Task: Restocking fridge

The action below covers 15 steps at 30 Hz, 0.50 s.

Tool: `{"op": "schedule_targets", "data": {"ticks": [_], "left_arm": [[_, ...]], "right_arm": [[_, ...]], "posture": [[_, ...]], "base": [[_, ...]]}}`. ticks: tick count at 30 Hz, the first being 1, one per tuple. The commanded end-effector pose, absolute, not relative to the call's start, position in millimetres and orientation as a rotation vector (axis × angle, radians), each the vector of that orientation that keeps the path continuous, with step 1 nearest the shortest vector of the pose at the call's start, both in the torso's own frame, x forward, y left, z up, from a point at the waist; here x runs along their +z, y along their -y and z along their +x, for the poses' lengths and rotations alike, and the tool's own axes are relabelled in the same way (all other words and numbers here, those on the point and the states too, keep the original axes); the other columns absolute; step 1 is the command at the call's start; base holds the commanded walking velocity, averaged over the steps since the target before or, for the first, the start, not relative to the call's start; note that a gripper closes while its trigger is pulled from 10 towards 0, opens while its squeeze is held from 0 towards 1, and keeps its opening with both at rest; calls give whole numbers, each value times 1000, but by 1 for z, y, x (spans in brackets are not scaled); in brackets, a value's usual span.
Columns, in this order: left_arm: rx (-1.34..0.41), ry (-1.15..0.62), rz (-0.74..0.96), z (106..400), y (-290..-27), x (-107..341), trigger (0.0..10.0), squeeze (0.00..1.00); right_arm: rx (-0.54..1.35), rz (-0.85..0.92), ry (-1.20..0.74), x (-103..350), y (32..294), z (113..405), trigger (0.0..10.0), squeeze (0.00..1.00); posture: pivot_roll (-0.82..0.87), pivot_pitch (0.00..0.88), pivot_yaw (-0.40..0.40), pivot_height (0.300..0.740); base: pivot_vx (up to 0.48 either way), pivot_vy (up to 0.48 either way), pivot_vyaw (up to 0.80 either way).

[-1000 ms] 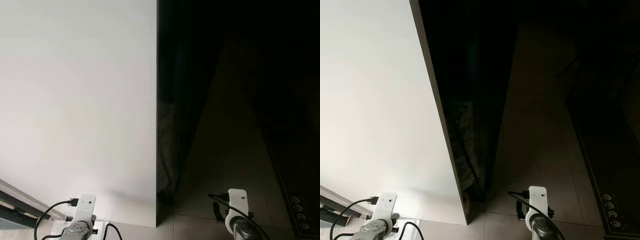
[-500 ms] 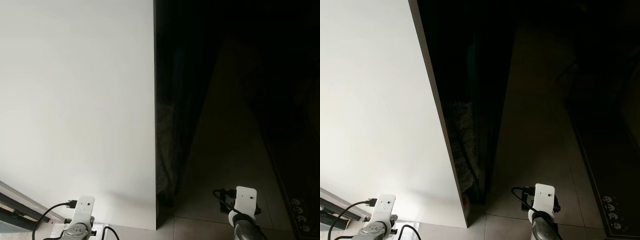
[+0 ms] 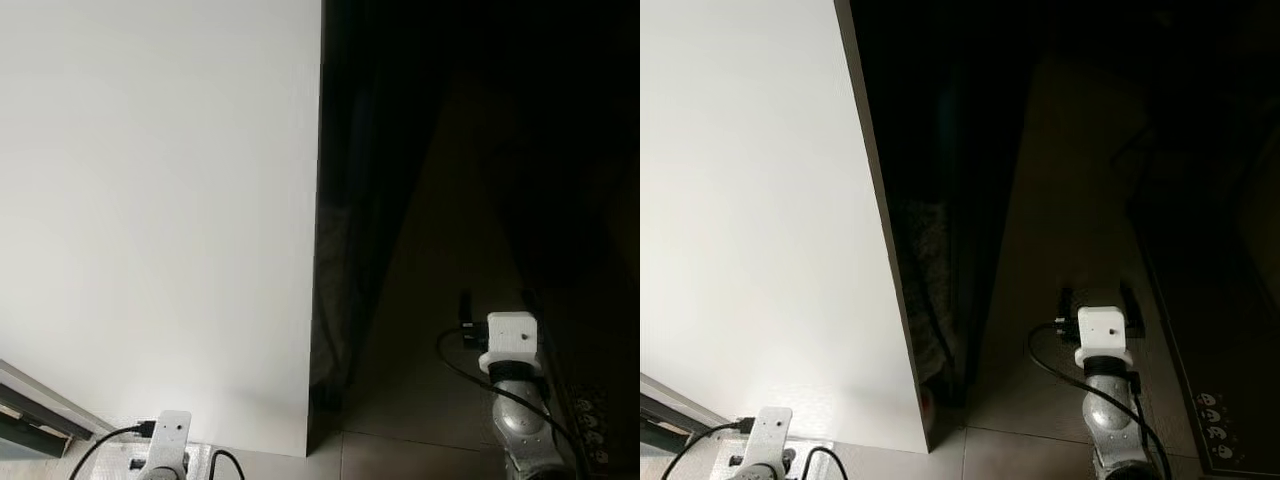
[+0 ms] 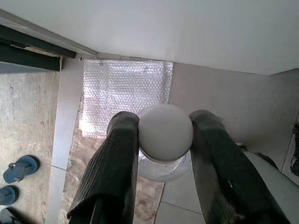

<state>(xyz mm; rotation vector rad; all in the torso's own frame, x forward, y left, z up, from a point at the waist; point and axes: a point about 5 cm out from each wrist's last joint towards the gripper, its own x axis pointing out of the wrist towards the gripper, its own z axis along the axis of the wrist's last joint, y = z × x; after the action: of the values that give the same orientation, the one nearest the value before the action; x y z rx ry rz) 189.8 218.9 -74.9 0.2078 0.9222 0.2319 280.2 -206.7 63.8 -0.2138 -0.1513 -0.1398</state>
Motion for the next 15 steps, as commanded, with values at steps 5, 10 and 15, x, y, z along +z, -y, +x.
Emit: {"op": "schedule_targets", "data": {"ticks": [5, 10, 15], "left_arm": [[255, -917, 200, 182, -215, -79, 10000, 0], [259, -921, 199, 179, -214, -80, 10000, 0], [254, -925, 202, 174, -214, -82, 10000, 0]], "right_arm": [[-55, -206, 194, 80, 196, 279, 10000, 0], [28, -166, 187, 90, 185, 276, 10000, 0], [68, -118, 136, 91, 180, 270, 10000, 0]], "posture": [[-165, 118, -80, 740], [-171, 148, -85, 740], [-177, 163, -92, 740]], "base": [[0, 0, 0], [0, 0, 0], [0, 0, 0]]}}
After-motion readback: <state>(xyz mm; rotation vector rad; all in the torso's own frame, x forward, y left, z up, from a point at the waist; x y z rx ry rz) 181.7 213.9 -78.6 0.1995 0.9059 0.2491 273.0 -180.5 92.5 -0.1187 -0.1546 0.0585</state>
